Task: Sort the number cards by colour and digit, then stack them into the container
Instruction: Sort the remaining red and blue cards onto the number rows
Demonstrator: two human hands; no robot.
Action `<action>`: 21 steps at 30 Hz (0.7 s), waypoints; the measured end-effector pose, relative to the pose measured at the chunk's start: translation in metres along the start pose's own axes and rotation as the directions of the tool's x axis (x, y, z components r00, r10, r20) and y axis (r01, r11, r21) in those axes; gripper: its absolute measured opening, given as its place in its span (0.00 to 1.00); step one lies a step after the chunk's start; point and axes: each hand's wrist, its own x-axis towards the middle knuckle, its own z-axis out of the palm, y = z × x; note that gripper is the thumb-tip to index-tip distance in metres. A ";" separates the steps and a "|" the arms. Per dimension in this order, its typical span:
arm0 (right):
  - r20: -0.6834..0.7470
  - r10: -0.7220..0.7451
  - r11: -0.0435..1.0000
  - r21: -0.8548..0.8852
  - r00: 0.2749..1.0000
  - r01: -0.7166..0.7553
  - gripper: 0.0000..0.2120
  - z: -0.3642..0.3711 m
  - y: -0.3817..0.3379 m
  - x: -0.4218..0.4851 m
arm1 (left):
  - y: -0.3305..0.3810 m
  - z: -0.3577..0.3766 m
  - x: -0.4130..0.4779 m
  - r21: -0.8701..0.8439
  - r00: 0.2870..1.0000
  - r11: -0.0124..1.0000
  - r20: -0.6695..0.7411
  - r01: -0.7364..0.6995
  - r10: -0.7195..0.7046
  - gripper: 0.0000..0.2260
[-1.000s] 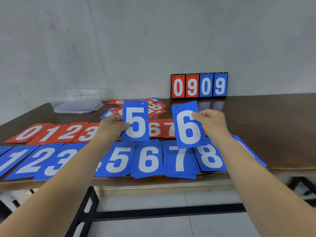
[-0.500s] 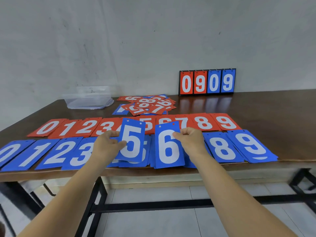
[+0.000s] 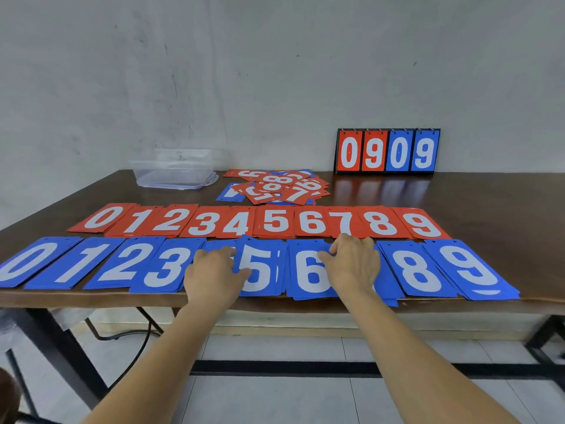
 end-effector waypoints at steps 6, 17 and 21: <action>-0.036 -0.047 0.999 -0.020 0.998 0.047 0.12 0.000 0.001 -0.005 | -0.002 0.003 -0.004 0.031 0.999 0.999 -0.035 -0.023 0.025 0.25; 0.129 -0.244 0.970 0.030 0.961 0.242 0.16 -0.009 -0.005 -0.045 | 0.003 0.012 -0.028 0.011 0.970 0.973 -0.083 -0.230 0.230 0.22; 0.123 -0.292 0.955 -0.010 0.948 0.296 0.14 -0.006 -0.005 -0.052 | 0.003 0.014 -0.030 0.034 0.961 0.962 -0.049 -0.271 0.273 0.21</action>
